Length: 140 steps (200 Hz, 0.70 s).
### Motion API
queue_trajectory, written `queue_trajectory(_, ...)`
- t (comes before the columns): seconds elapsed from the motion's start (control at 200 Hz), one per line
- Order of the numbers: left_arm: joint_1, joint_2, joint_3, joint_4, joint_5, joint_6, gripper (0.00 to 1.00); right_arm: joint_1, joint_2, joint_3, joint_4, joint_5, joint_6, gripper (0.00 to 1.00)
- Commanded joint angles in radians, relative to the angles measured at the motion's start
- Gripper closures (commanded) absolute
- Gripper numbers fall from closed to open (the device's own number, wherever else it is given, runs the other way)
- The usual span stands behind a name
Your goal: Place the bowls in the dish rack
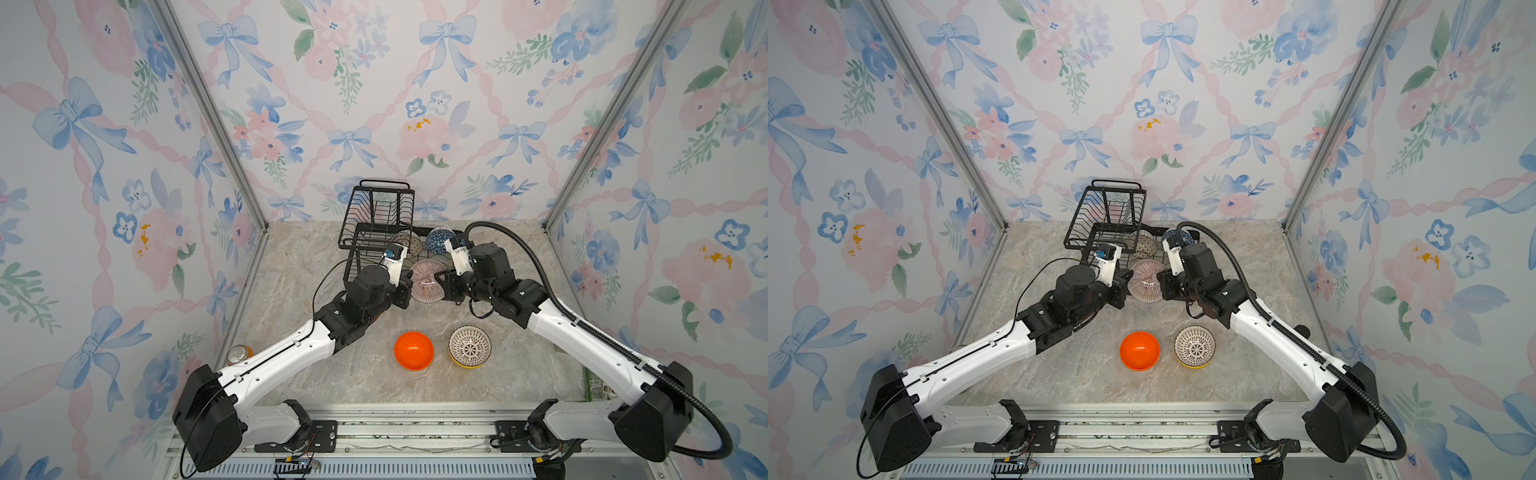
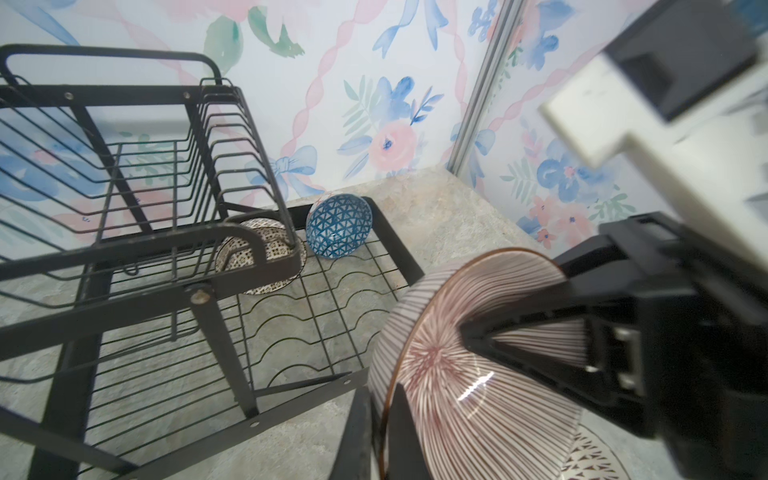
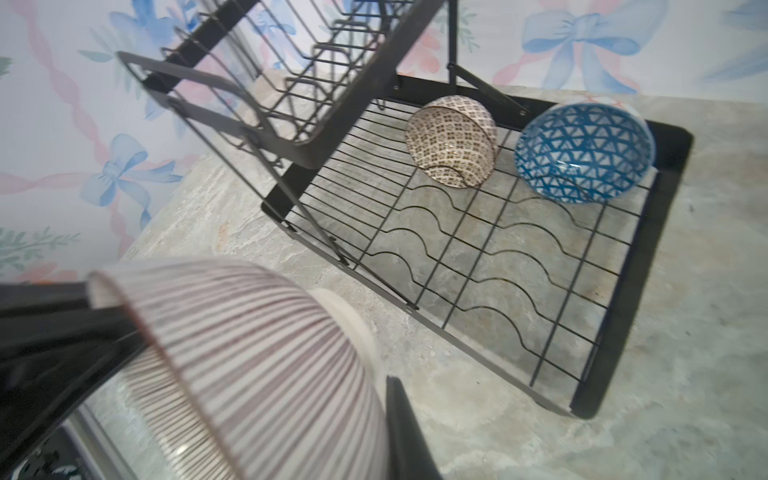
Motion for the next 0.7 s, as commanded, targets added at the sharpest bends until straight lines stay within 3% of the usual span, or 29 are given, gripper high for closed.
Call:
queue_trajectory(0.0,0.003,0.002,0.000,0.049,0.045,0.006,1.00,0.005,-0.005,0.029,0.023,-0.010,-0.006,0.96)
queue_trajectory(0.035,0.003,0.003,-0.002,0.048,0.054,0.004,1.00,0.006,-0.004,0.029,0.025,-0.006,-0.010,1.00)
queue_trajectory(0.25,0.004,-0.010,0.006,-0.016,0.102,0.041,1.00,0.004,0.005,0.031,0.027,0.030,-0.093,1.00)
queue_trajectory(0.44,0.019,-0.051,0.013,-0.120,0.108,0.082,0.41,-0.016,0.039,0.036,0.037,0.086,-0.242,1.00)
queue_trajectory(0.645,0.086,-0.138,-0.029,-0.191,0.125,0.073,0.06,-0.013,0.073,0.030,0.083,0.227,-0.455,1.00)
queue_trajectory(0.695,0.112,-0.160,-0.043,-0.208,0.139,0.063,0.02,-0.011,0.076,0.016,0.120,0.270,-0.520,1.00)
